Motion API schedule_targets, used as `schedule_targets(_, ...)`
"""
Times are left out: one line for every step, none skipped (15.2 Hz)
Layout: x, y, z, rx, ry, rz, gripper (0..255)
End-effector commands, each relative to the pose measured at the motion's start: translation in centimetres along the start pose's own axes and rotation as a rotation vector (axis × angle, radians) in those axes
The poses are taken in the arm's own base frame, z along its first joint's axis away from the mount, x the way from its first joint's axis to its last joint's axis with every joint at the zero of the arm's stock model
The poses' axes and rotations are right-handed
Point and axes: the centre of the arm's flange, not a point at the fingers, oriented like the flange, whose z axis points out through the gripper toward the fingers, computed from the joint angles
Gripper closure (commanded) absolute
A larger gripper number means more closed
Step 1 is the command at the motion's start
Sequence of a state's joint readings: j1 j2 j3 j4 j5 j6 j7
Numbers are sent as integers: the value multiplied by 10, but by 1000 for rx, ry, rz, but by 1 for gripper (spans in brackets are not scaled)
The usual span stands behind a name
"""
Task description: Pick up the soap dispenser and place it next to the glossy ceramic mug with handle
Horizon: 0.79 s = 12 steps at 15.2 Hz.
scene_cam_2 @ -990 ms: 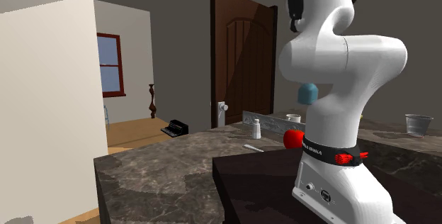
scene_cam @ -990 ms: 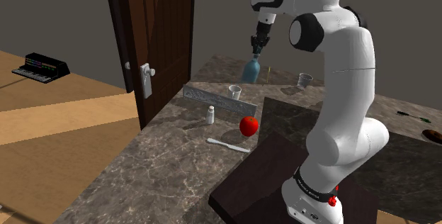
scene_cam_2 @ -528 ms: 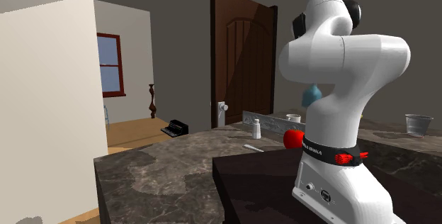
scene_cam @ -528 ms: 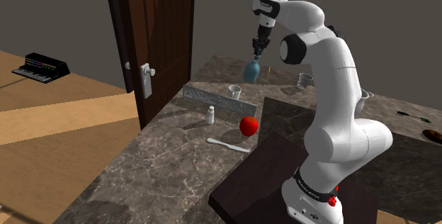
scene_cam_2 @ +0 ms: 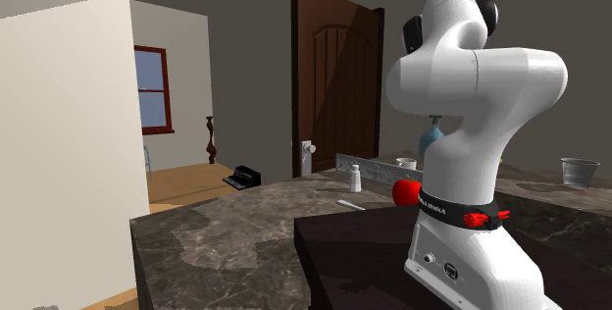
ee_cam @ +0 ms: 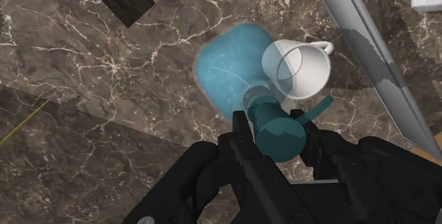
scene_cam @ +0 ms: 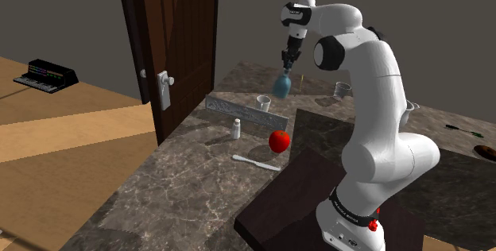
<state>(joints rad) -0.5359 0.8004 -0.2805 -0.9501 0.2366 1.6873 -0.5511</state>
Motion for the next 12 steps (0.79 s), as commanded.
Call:
schedule_targets(1,1,12,-1,1,0,255)
schedule_targets(1,1,17,-1,1,0,255)
schedule_targets(1,1,23,-1,1,0,255)
schedule_targets(1,2,28,-1,1,0,255)
schedule_targets(1,2,33,-1,1,0,255)
schedule_targets(1,2,38,-1,1,0,255)
schedule_targets(1,2,44,-1,1,0,255)
schedule_targets(1,3,49,-1,1,0,255)
schedule_targets(1,3,54,-1,1,0,255)
schedule_targets(1,3,59,-1,1,0,255)
schedule_targets(1,3,65,-1,1,0,255)
schedule_targets(2,4,70,-1,1,0,255)
